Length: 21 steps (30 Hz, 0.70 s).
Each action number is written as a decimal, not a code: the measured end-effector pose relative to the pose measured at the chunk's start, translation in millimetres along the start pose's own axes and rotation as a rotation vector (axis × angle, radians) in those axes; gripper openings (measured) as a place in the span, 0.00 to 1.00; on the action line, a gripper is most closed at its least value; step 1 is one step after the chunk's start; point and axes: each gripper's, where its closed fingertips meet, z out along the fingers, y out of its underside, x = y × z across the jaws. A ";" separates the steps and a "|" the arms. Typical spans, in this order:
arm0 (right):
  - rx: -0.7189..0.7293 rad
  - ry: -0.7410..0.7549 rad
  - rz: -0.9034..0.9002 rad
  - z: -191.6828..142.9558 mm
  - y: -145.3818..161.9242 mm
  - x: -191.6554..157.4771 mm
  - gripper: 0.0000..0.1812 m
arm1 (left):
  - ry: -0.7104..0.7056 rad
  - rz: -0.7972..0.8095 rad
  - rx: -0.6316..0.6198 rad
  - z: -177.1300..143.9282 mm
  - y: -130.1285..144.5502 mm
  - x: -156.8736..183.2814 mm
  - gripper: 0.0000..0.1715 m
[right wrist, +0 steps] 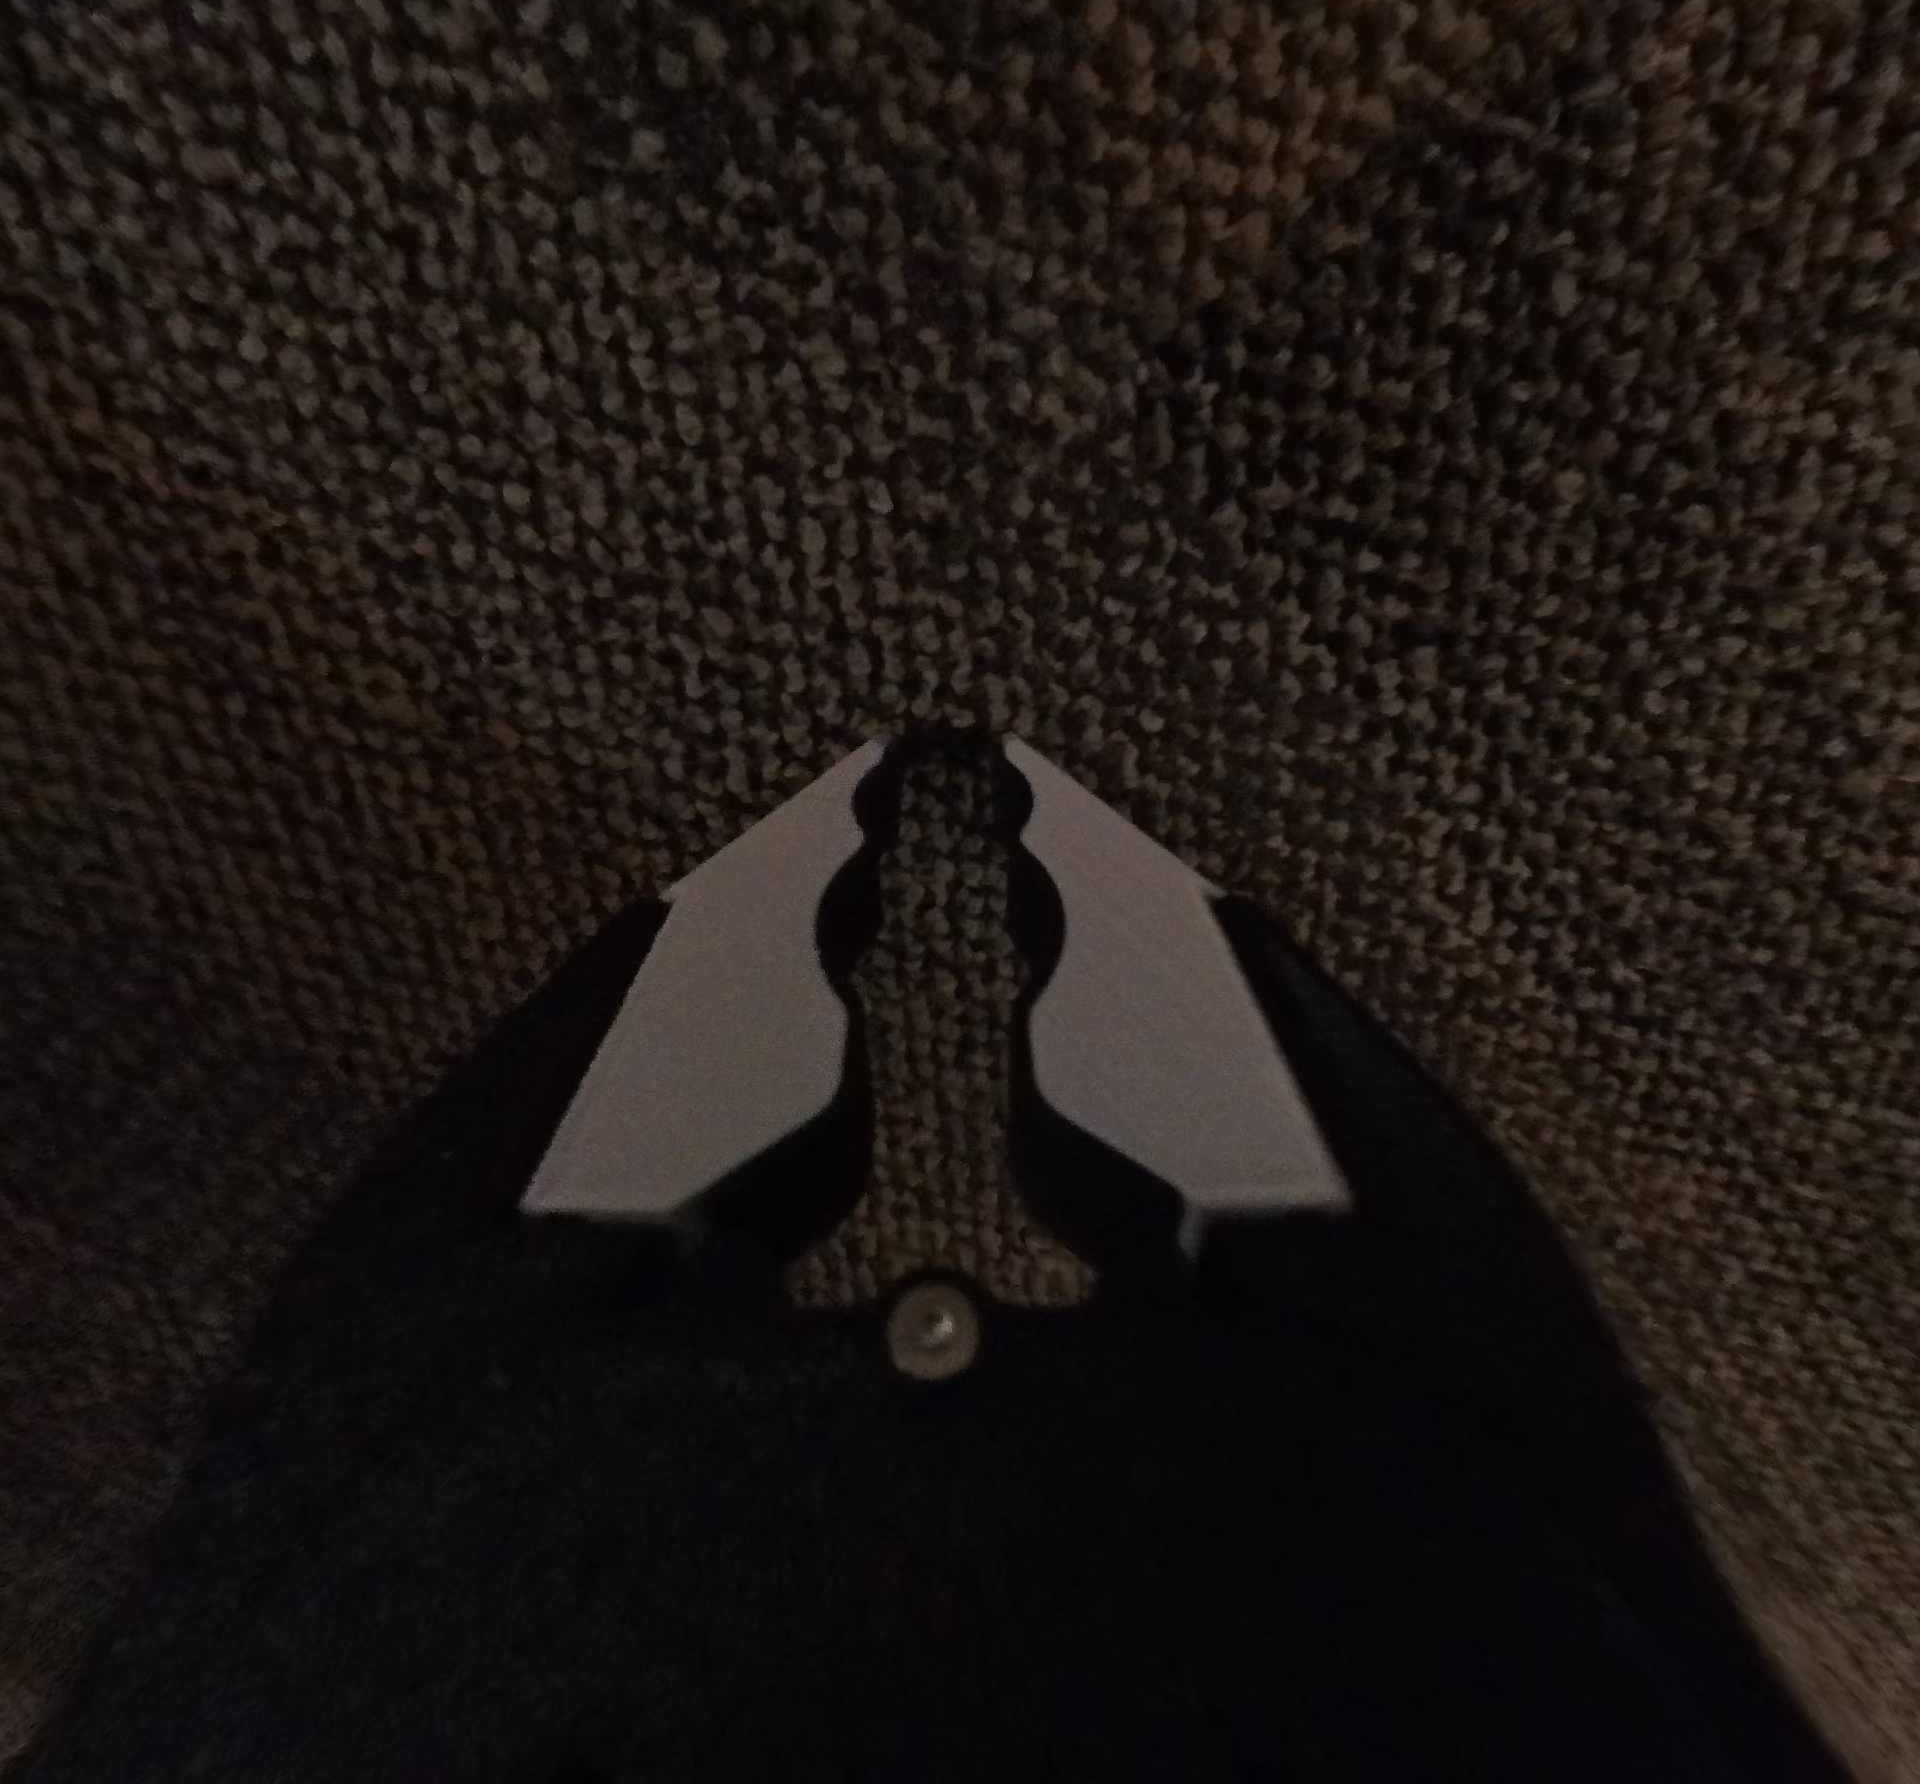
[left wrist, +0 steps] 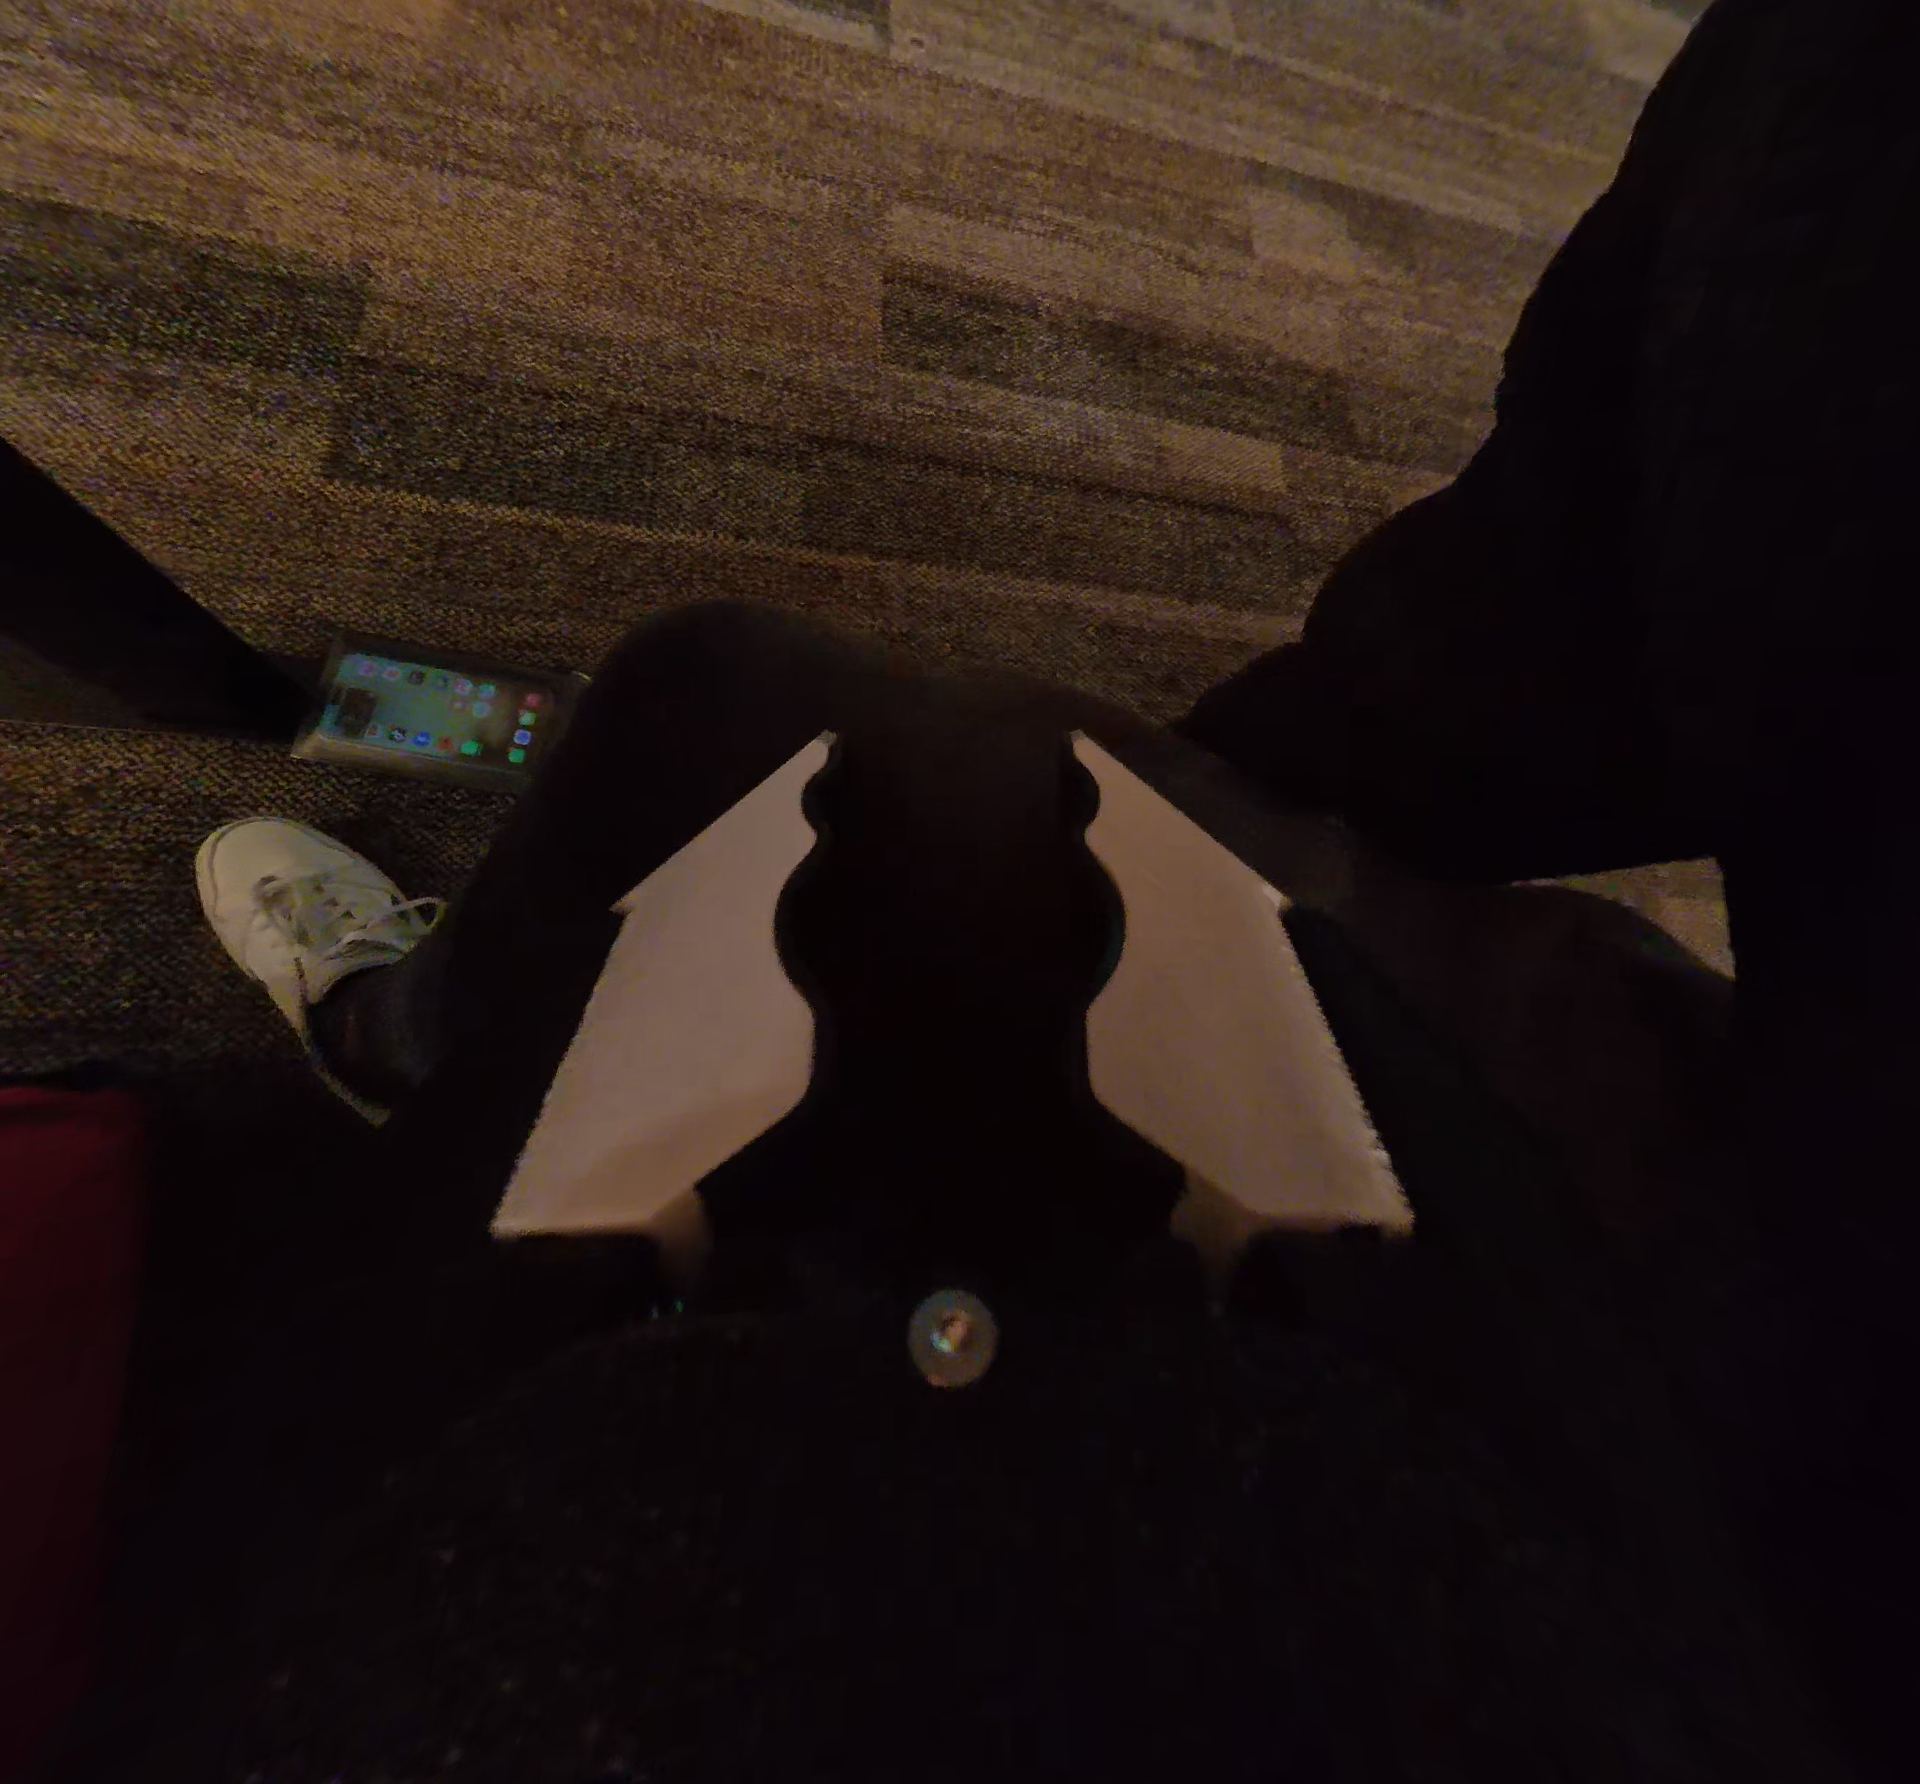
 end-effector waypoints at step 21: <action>0.068 -0.004 -0.399 -211.0 -63.0 22.2 0.09 | -0.245 0.085 0.109 -115.4 -5.1 -4.1 0.23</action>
